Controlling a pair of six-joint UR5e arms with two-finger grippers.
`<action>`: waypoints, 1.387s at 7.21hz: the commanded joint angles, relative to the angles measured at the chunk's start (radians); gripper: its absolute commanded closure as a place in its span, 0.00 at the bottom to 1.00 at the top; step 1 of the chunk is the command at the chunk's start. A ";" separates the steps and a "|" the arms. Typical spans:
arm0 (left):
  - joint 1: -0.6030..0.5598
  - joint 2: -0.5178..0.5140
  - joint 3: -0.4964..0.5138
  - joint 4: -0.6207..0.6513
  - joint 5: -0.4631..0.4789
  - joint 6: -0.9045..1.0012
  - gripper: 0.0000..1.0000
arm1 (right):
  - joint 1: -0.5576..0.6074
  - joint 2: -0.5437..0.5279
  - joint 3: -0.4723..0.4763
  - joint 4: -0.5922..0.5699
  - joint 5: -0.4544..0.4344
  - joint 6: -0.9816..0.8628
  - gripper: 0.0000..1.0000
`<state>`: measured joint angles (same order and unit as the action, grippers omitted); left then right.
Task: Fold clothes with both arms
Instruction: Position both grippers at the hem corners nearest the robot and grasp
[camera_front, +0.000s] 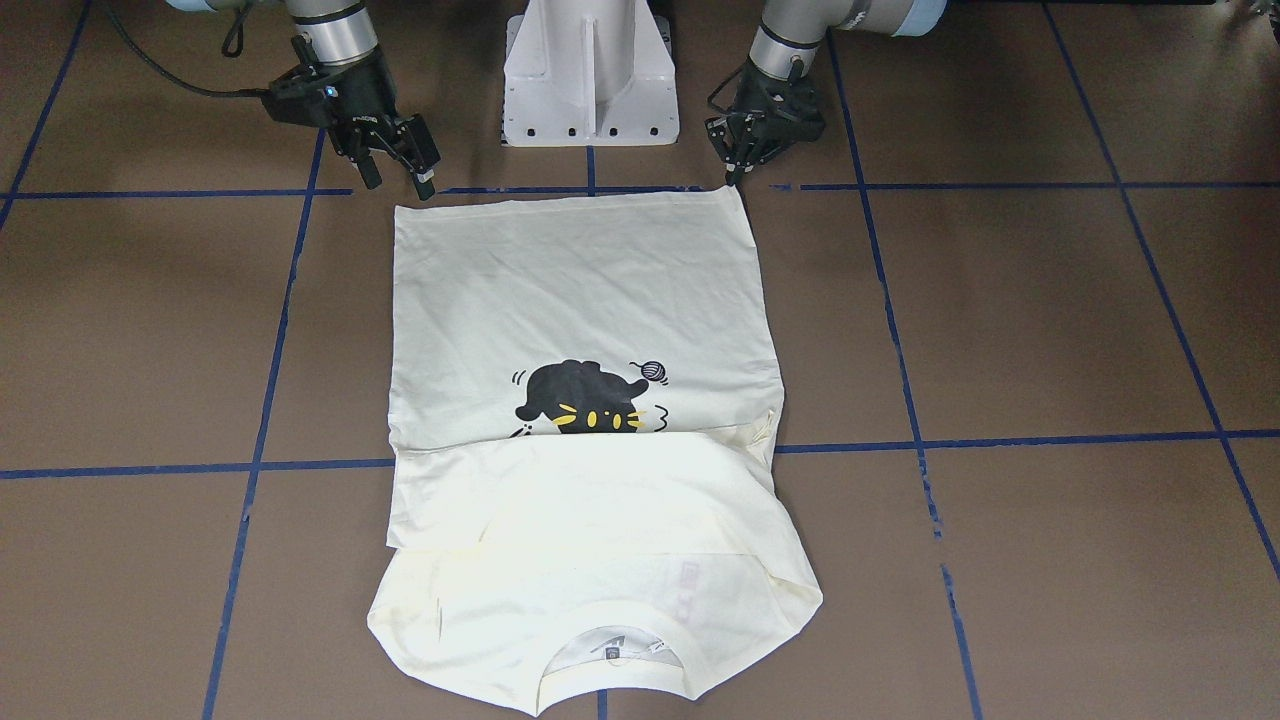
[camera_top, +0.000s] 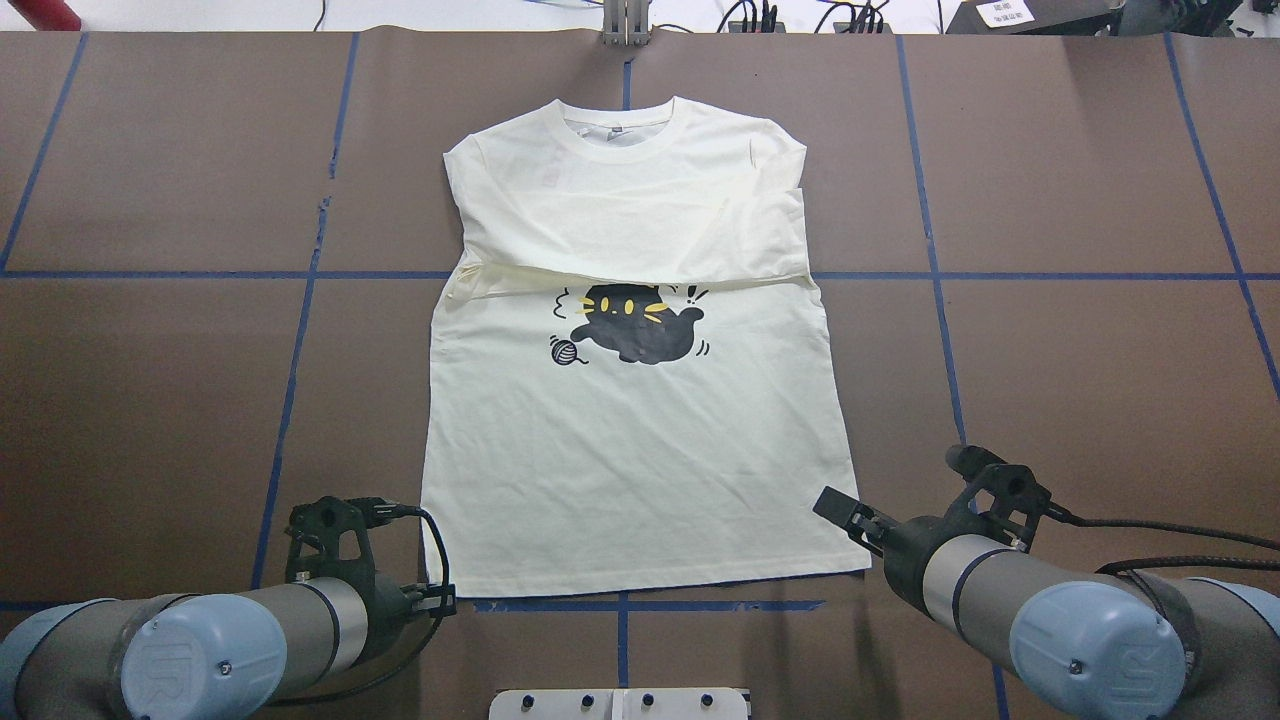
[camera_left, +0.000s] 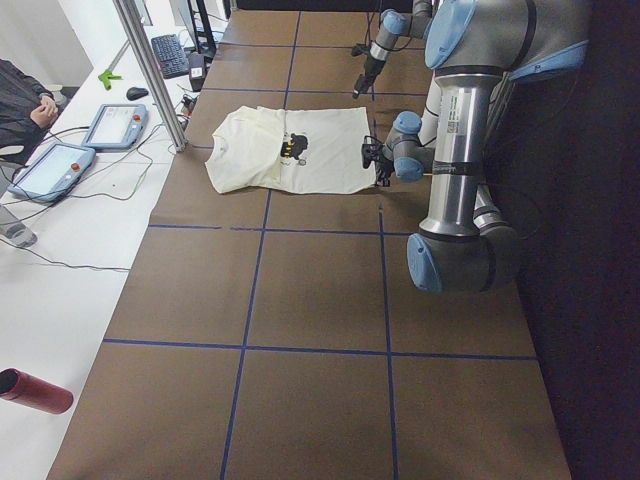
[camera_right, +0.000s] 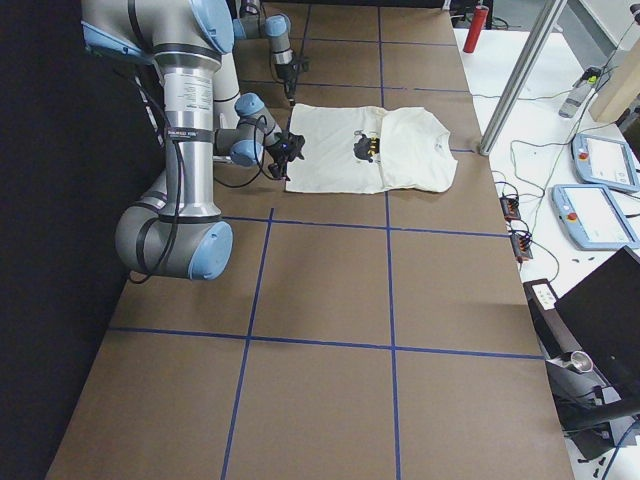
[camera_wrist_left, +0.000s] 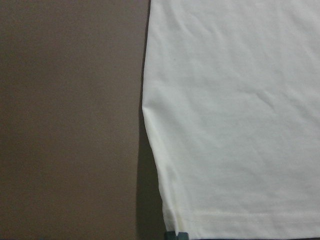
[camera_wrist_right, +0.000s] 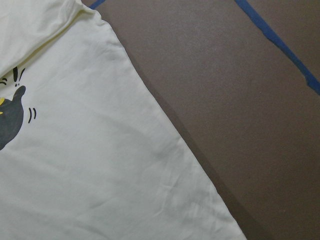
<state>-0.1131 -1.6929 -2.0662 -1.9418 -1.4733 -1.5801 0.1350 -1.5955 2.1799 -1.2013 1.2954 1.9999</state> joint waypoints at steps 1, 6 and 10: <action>-0.002 -0.001 -0.008 0.000 0.002 0.000 1.00 | -0.009 -0.042 -0.023 0.058 -0.007 0.002 0.09; 0.000 0.001 -0.018 0.001 0.005 -0.001 1.00 | -0.103 -0.063 -0.066 0.055 -0.064 0.000 0.30; 0.001 -0.001 -0.022 0.003 0.042 -0.001 1.00 | -0.081 -0.037 -0.088 0.051 -0.065 -0.015 0.42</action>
<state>-0.1109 -1.6934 -2.0870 -1.9390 -1.4332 -1.5815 0.0440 -1.6350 2.0950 -1.1491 1.2307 1.9908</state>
